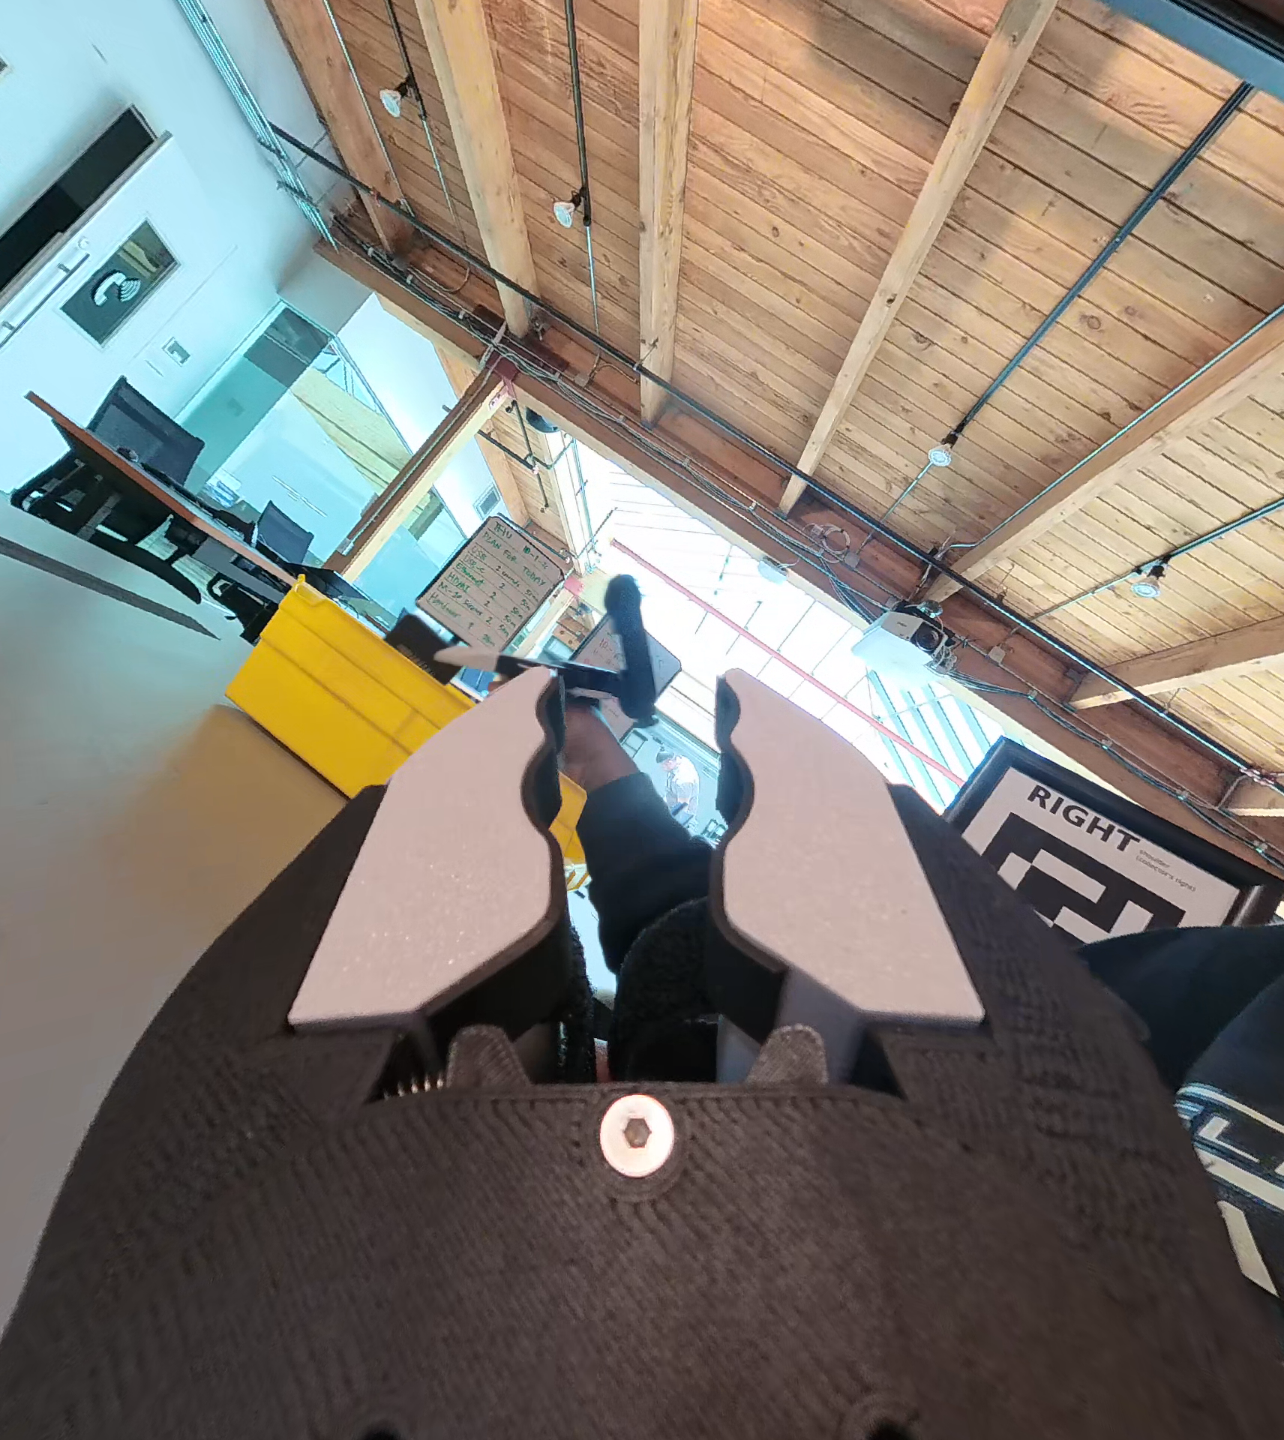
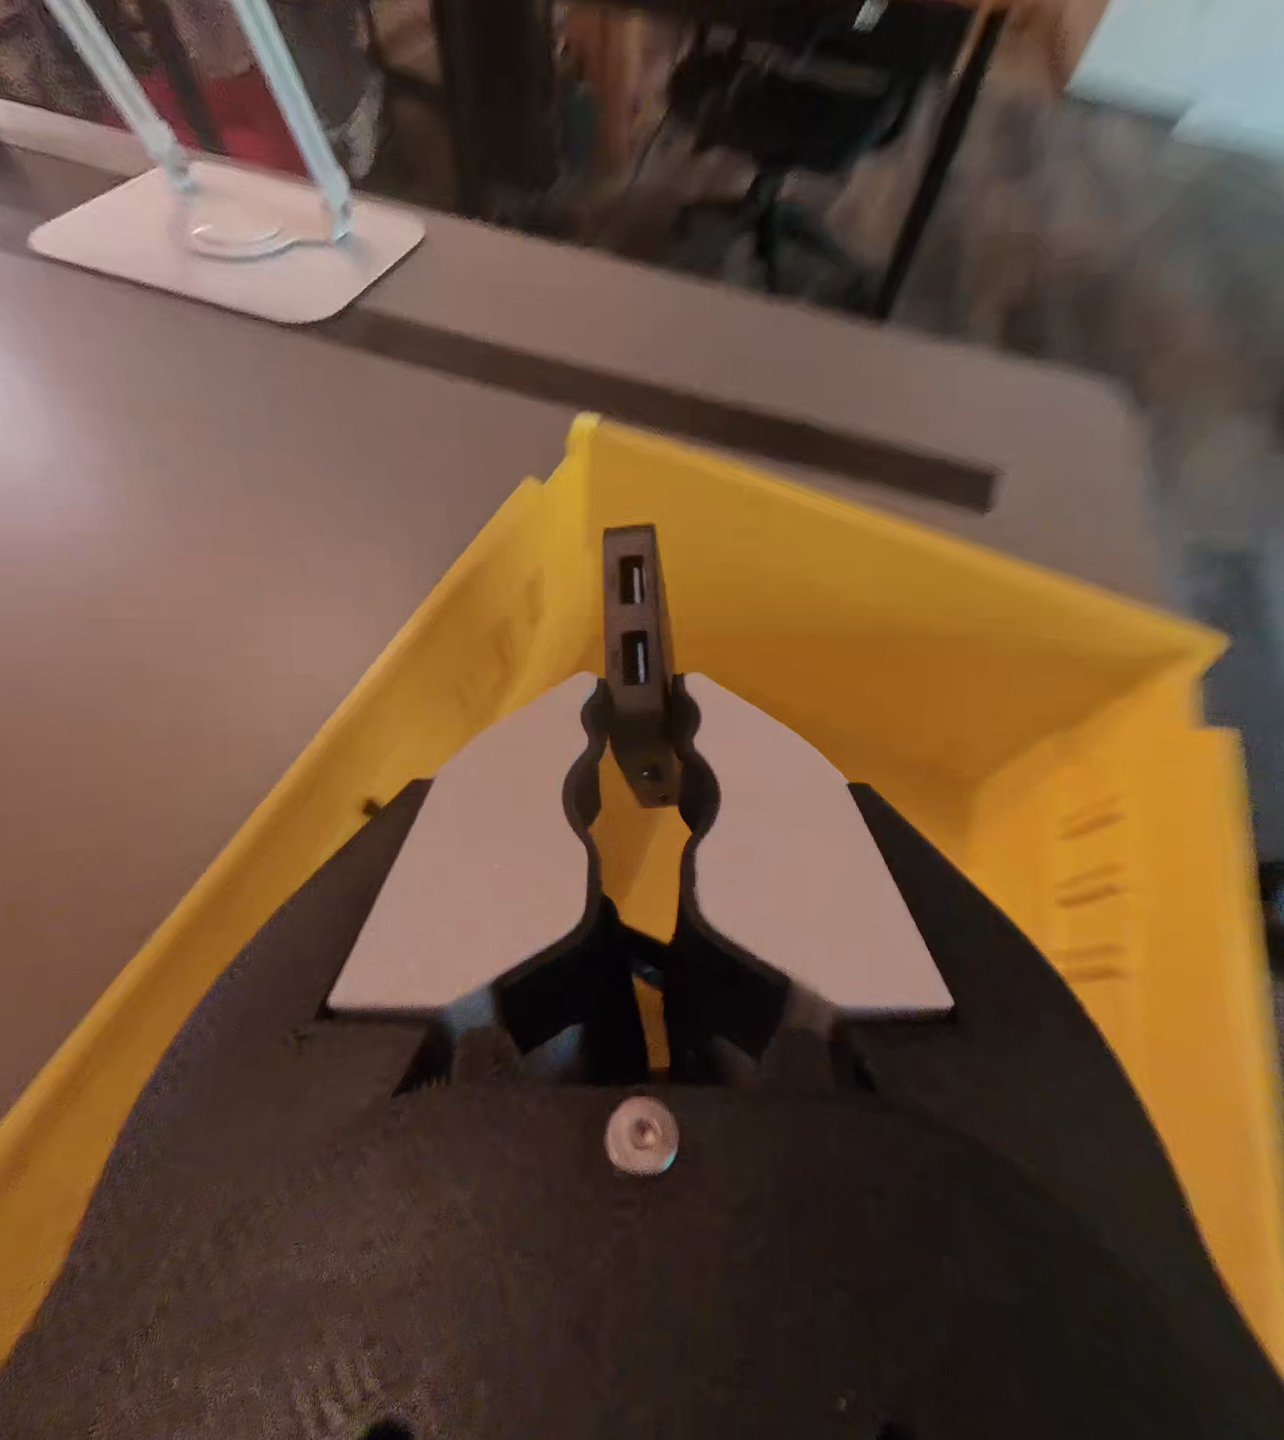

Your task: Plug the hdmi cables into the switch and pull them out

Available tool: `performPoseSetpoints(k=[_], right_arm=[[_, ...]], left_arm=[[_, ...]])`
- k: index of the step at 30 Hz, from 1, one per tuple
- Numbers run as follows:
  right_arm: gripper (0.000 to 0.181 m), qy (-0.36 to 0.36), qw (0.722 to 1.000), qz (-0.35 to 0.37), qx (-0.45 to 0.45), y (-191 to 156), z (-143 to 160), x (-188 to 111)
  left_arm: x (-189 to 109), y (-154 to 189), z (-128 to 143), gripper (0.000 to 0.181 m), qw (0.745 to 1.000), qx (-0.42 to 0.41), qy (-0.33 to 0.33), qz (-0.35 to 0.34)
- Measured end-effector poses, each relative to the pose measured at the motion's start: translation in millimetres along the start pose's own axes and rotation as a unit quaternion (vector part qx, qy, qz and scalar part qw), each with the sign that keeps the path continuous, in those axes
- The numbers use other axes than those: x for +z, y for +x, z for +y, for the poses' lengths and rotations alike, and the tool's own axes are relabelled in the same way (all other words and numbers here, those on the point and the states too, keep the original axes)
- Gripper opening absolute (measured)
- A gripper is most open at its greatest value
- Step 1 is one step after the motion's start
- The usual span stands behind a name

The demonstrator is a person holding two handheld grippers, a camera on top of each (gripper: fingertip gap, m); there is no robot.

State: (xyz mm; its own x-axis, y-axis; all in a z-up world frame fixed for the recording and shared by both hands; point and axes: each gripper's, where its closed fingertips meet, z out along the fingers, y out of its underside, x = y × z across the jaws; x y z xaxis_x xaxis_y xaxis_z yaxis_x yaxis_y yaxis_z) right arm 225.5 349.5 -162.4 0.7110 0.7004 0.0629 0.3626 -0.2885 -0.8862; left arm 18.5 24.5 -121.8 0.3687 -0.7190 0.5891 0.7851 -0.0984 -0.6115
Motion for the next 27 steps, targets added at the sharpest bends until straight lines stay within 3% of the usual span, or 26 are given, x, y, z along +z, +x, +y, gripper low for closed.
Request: performPoseSetpoints(k=[2, 4, 6, 8, 9, 13, 16, 19, 22, 25, 27], right_arm=[[0.021, -0.018, 0.998, -0.038, 0.035, -12, 8, 5], [0.032, 0.017, 0.998, -0.038, 0.055, -16, 1, 2], [0.044, 0.11, 0.991, -0.028, 0.074, -18, -24, -15], [0.057, 0.235, 0.967, -0.029, 0.095, -27, -54, -45], [0.068, 0.299, 0.948, -0.028, 0.103, -33, -66, -64], [0.078, 0.543, 0.837, 0.039, 0.063, -62, -110, -150], [0.069, 0.639, 0.76, 0.118, -0.02, -101, -126, -206], [0.061, 0.694, 0.701, 0.133, -0.096, -156, -132, -233], [0.06, 0.701, 0.694, 0.087, -0.134, -204, -133, -223], [0.065, 0.672, 0.727, 0.038, -0.134, -236, -128, -178], [0.074, 0.627, 0.756, 0.019, -0.185, -257, -119, -132]], left_arm=[[0, 0, 0, 0.036, 1.0, 0.0, -0.003, 0.001], [-1, -1, 1, 0.036, 1.0, 0.001, -0.003, 0.002], [-2, -2, 2, 0.036, 1.0, 0.003, -0.003, 0.003], [-3, -2, 3, 0.036, 1.0, 0.005, -0.003, 0.004], [-3, -3, 3, 0.036, 1.0, 0.006, -0.003, 0.004], [-4, -5, 5, 0.036, 1.0, 0.004, -0.003, 0.006], [-2, -5, 5, 0.036, 1.0, 0.007, -0.005, 0.01], [-2, -4, 5, 0.036, 1.0, 0.017, -0.005, 0.012], [-4, -1, 1, 0.036, 0.999, 0.035, -0.002, 0.013], [-9, 3, -13, 0.035, 0.995, 0.103, 0.002, 0.007], [-14, 11, -35, 0.035, 0.985, 0.17, 0.009, 0.0]])
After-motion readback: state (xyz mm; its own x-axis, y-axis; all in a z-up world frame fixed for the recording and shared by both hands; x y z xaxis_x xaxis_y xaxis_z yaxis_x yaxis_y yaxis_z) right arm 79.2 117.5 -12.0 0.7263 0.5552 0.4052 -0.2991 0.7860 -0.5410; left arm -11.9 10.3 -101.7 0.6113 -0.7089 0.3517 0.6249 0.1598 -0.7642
